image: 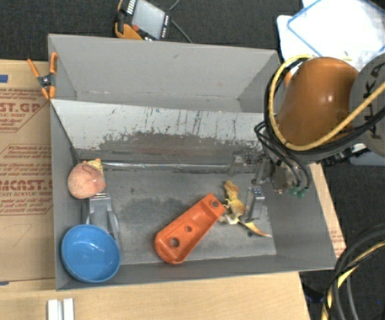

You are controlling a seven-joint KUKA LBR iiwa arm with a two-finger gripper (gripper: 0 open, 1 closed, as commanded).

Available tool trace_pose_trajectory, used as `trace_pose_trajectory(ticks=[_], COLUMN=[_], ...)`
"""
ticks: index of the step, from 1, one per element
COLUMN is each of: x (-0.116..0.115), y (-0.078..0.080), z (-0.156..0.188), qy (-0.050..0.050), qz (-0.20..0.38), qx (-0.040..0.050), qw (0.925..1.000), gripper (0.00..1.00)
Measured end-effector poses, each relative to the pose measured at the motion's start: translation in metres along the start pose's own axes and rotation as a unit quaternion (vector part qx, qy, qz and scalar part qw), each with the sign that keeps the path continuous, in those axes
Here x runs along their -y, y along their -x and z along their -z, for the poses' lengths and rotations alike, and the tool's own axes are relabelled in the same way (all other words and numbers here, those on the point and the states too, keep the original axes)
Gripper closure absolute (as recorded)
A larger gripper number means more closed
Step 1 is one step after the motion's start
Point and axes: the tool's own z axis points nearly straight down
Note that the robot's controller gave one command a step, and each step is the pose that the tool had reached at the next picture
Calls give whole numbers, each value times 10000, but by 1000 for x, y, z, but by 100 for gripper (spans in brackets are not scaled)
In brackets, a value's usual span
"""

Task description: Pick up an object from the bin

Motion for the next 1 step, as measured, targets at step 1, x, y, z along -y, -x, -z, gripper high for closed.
trace_pose_trajectory(ticks=[1], x=[0], y=[0], z=[0], qy=[0], qz=[0], qx=[0], qw=[10000], gripper=[0])
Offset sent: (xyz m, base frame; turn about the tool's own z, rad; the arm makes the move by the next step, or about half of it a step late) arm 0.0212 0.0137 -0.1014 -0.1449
